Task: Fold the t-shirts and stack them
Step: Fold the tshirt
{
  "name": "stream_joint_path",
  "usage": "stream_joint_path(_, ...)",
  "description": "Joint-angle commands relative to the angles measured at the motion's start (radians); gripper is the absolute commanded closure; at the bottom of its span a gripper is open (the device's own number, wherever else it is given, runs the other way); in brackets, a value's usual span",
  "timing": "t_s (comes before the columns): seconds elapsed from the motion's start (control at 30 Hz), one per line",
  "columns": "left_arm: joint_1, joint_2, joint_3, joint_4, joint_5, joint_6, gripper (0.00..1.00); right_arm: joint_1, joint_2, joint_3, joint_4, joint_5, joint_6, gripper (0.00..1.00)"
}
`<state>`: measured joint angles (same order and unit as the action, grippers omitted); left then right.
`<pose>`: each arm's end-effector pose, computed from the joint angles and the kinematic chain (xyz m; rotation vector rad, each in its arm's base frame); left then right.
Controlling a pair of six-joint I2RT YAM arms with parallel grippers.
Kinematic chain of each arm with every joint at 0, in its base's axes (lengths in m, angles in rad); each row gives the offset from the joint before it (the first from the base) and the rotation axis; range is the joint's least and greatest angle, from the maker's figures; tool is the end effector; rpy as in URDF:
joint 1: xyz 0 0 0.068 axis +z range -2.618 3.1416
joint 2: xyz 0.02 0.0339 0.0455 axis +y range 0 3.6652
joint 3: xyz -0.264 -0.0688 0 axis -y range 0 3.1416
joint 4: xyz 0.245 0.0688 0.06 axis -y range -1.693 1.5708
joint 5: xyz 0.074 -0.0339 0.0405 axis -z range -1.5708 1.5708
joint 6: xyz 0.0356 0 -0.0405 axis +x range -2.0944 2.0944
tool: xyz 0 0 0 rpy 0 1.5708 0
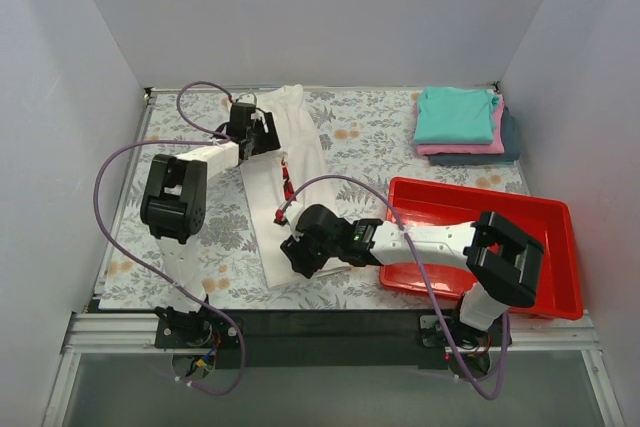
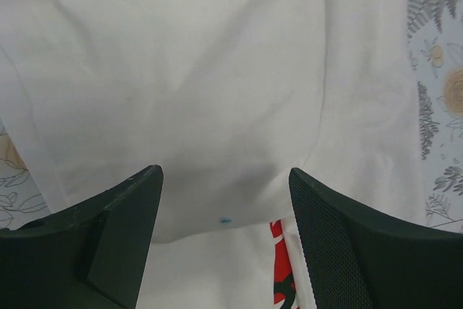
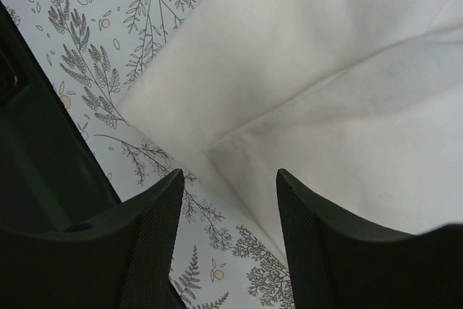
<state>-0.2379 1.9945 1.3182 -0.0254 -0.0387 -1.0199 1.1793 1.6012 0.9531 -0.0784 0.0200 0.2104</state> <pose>0.4288 -0.1026 0.1769 -0.9145 2.1630 -0.6044 0.1310 0.3154 0.2045 -1.1067 2.1260 0.6709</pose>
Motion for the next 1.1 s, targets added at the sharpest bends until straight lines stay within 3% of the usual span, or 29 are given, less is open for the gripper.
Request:
stream_joint_path(0.0, 0.0, 0.027, 0.056, -0.007, 0.033, -0.005, 0.35, 0.019, 0.029, 0.061, 0.014, 0.018, 0.012, 0.51)
stream_joint_path(0.57, -0.001, 0.069, 0.064, -0.013, 0.033, 0.003, 0.35, 0.068, 0.17, 0.136, -0.046, 0.118, 0.034, 0.56)
stream_joint_path(0.7, 0.0, 0.092, 0.076, -0.021, 0.034, 0.004, 0.35, 0.071, 0.181, 0.128, -0.07, 0.143, 0.041, 0.69)
stream_joint_path(0.83, -0.001, 0.102, 0.081, -0.027, 0.031, 0.007, 0.35, 0.074, 0.181, 0.121, -0.083, 0.146, 0.046, 0.87)
stream_joint_path(0.97, 0.0, 0.109, 0.085, -0.028, 0.03, 0.011, 0.35, 0.083, 0.157, 0.116, -0.095, 0.155, 0.041, 0.98)
stream_joint_path(1.07, 0.0, 0.124, 0.096, -0.036, 0.026, 0.014, 0.35, 0.091, 0.125, 0.11, -0.113, 0.155, 0.03, 0.99)
